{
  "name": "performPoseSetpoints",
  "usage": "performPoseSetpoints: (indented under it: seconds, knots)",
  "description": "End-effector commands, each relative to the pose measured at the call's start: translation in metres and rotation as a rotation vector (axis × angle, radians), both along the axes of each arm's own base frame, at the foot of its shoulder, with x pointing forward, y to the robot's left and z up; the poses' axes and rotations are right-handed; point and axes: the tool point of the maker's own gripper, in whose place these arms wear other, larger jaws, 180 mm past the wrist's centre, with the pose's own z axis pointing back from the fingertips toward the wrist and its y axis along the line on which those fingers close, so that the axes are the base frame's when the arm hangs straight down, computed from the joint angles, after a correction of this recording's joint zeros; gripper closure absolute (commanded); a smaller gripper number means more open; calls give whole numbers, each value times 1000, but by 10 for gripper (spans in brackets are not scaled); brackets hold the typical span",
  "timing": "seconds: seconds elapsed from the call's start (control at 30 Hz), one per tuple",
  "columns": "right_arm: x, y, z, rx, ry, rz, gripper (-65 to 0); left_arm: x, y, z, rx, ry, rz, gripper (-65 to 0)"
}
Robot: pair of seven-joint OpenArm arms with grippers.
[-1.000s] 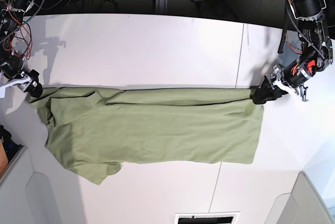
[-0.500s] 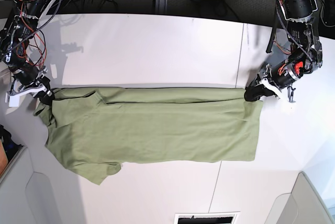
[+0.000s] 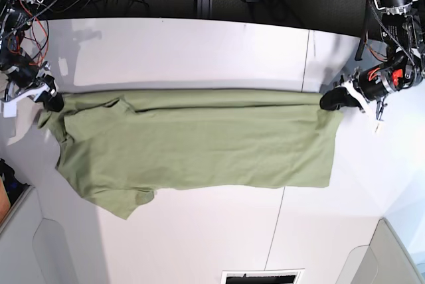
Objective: Layout the t-shirt on the table in an organized manner, then fold the t-shirt properly
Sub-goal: 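Fold the held edge over the shirt body with both grippers, then release the shirt and withdraw both grippers outward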
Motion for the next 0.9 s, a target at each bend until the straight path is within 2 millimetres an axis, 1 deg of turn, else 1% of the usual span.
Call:
performPoseSetpoints:
  seconds: [0.0,0.07,0.27,0.37,0.43,0.57,0.73,0.77,0.87]
  knots:
    - [4,-8,19,-30,-61,1,0,3,7,15,11,-47,-4,0]
    - [-10,-8,18,-63,-47,15,0,-11,6,12,18,-31,-16,0]
    - [-56,-9,20,-149,1,68,0,-57,-8,10,61,6,-87,0]
    - [-74,-5,23,-186,17,98,0,-73,-13,10,75,21,-113,0]
    - [-83,-3,25,-205,28,114,0,-78,-14,9,77,30,-117,0]
    - [-97,-1,23,-219,52,129,0,-80,-14,8,80,37,-118,0]
    - [-102,-2,21,-220,63,129,0,-81,-14,7,82,44,-122,0]
    - [-102,-2,21,-220,63,129,0,-81,-14,7,82,44,-122,-33]
    - [-102,-2,20,-226,68,129,0,-81,-14,7,82,44,-121,-191]
